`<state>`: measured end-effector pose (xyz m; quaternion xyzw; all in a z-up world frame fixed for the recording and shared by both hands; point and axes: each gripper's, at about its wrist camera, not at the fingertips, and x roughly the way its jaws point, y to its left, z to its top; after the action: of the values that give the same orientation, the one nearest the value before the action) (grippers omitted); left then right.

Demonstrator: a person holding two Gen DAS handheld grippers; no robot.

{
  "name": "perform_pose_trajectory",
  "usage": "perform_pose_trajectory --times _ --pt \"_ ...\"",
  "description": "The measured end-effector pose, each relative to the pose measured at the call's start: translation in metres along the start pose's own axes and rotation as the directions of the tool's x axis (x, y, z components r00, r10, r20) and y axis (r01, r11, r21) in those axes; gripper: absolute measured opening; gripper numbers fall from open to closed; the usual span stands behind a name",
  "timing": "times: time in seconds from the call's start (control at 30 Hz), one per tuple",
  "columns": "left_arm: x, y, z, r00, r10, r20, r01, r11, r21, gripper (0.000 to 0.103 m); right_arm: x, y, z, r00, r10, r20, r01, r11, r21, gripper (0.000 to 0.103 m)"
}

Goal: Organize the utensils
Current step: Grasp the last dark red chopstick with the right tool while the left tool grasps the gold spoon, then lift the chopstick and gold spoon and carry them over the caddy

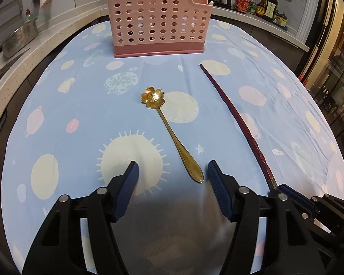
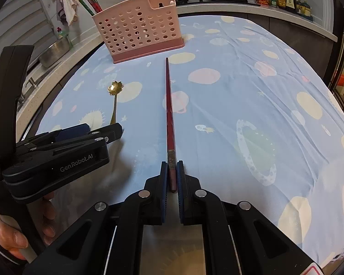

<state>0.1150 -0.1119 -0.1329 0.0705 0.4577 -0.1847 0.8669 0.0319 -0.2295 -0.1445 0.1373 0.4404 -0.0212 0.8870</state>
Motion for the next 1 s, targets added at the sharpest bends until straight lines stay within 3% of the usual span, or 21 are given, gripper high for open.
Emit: perform_pose_trajectory --times 0.2,0.5,0.87,0.97,1.0 --pt "-0.005 0.014 -0.002 0.999 -0.035 -0.003 0.035 0.999 -0.028 0.01 0.0 0.001 0.0 1.0 0.007 0.0 -0.007 1.0 0.001 0.007" --pt "-0.03 0.032 -0.007 0.996 -0.091 0.011 0.092 0.992 -0.09 0.01 -0.015 0.009 -0.001 0.999 0.019 0.026 -0.019 1.0 -0.015 0.007" --pt "-0.077 0.056 0.003 0.991 -0.09 0.095 0.104 0.982 -0.157 0.01 -0.058 0.023 0.012 0.991 0.065 0.119 -0.063 0.998 -0.027 0.007" --pt "-0.088 0.061 0.01 0.99 -0.086 0.116 0.104 0.981 -0.164 0.007 -0.073 0.027 0.022 0.984 0.081 0.157 -0.078 0.997 -0.028 0.007" --pt "-0.091 0.062 0.013 0.989 -0.086 0.123 0.106 0.98 -0.166 0.001 -0.078 0.027 0.025 0.982 0.086 0.17 -0.083 0.996 -0.029 0.007"
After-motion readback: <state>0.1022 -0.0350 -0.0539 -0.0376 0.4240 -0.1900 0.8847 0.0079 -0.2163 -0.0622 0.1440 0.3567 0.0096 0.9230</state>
